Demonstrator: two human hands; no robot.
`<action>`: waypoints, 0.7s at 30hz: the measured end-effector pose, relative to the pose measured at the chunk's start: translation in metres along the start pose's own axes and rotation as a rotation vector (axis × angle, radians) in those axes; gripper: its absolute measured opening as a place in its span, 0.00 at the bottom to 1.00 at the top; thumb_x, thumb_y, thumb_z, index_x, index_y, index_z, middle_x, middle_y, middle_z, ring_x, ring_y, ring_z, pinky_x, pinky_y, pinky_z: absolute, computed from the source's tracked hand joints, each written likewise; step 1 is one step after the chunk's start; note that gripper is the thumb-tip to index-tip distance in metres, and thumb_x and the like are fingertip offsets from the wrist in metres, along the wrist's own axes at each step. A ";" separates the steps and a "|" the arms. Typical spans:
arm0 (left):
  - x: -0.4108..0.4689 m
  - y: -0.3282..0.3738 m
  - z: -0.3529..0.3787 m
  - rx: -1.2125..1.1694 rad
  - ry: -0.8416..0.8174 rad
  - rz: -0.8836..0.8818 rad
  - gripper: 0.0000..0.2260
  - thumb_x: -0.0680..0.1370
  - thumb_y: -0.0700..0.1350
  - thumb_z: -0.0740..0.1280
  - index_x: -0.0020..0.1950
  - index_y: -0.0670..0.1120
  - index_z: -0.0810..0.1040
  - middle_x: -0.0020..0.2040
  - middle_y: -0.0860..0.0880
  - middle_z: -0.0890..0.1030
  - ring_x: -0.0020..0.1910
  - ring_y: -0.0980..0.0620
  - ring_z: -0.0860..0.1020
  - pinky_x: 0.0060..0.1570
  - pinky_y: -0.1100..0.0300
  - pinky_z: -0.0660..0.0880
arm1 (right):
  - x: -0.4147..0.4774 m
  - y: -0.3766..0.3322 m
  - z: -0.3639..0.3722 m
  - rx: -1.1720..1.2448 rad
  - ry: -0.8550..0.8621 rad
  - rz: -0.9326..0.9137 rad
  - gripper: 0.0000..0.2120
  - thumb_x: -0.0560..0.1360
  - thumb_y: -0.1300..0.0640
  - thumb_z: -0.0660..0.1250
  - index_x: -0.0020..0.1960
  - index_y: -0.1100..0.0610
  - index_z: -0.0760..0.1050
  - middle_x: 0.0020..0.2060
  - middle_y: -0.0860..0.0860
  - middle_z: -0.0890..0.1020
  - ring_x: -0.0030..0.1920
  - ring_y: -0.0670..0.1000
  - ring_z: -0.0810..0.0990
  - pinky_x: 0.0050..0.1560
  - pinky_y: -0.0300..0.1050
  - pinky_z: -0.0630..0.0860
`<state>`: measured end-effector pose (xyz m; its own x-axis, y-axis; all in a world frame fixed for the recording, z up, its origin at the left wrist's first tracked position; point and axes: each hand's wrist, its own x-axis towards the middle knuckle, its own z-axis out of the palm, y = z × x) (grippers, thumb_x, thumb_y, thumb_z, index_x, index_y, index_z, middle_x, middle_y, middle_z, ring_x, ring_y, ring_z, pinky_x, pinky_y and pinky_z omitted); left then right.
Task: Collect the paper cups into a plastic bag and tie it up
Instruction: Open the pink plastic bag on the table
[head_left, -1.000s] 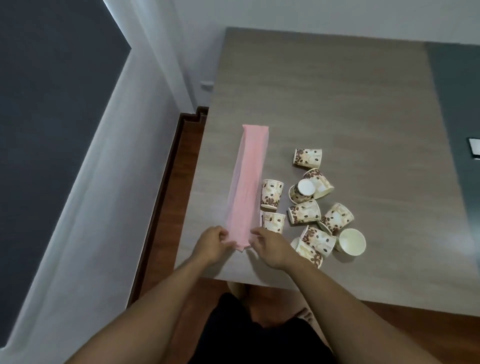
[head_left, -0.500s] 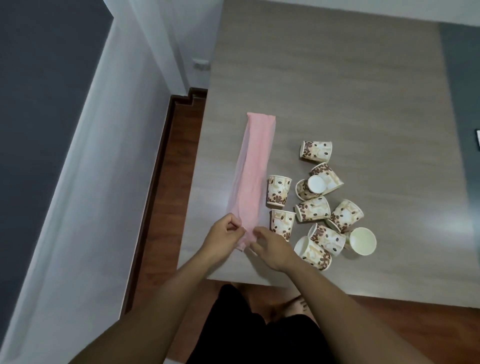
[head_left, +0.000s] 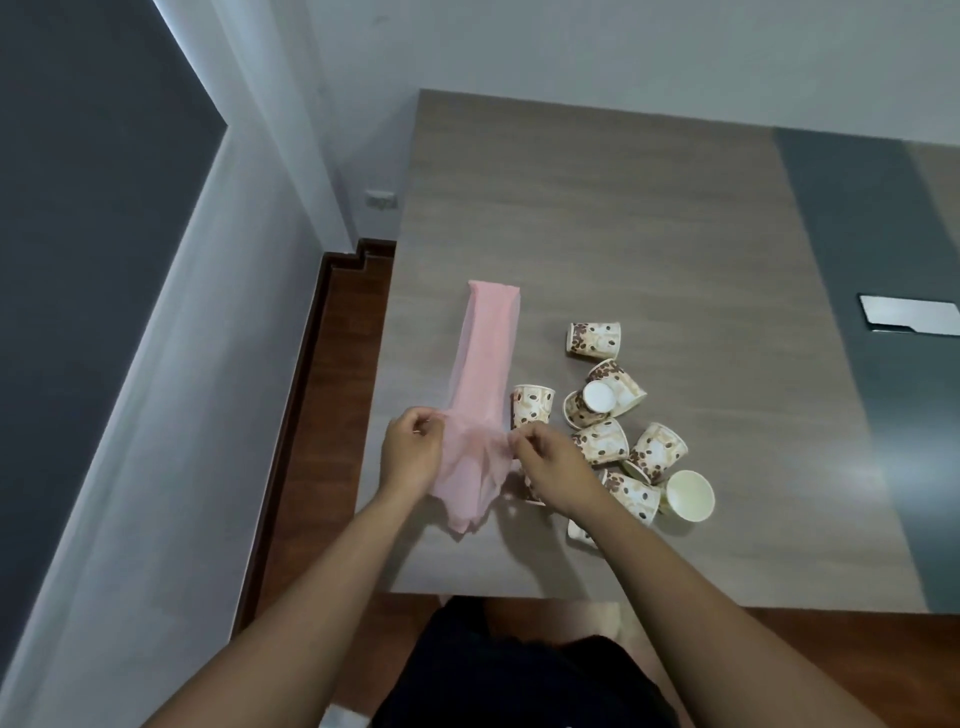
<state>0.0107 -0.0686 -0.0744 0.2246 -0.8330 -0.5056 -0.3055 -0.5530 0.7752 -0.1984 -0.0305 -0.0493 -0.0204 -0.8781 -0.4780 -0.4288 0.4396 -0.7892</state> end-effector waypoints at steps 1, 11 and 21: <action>0.001 0.001 -0.002 0.042 0.019 0.007 0.07 0.86 0.43 0.67 0.55 0.45 0.84 0.52 0.48 0.85 0.52 0.45 0.83 0.45 0.58 0.72 | 0.000 -0.005 -0.003 0.066 0.015 0.017 0.11 0.88 0.49 0.64 0.51 0.52 0.81 0.42 0.39 0.88 0.43 0.42 0.86 0.50 0.47 0.82; -0.004 0.026 -0.024 -0.043 0.054 0.232 0.18 0.90 0.54 0.66 0.49 0.42 0.82 0.41 0.48 0.83 0.39 0.53 0.76 0.40 0.55 0.71 | 0.008 -0.009 -0.031 0.171 0.275 0.068 0.11 0.88 0.55 0.64 0.59 0.58 0.84 0.53 0.51 0.87 0.51 0.48 0.83 0.53 0.40 0.77; -0.014 0.018 -0.065 0.162 -0.375 0.242 0.05 0.83 0.48 0.78 0.50 0.48 0.90 0.44 0.52 0.90 0.39 0.63 0.82 0.41 0.65 0.77 | 0.016 0.036 -0.029 -0.003 0.224 0.140 0.10 0.86 0.51 0.67 0.62 0.56 0.80 0.57 0.52 0.86 0.52 0.51 0.84 0.57 0.47 0.80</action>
<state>0.0620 -0.0655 -0.0293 -0.2116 -0.8713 -0.4427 -0.4546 -0.3132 0.8338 -0.2402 -0.0347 -0.0740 -0.2787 -0.8288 -0.4853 -0.4100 0.5596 -0.7202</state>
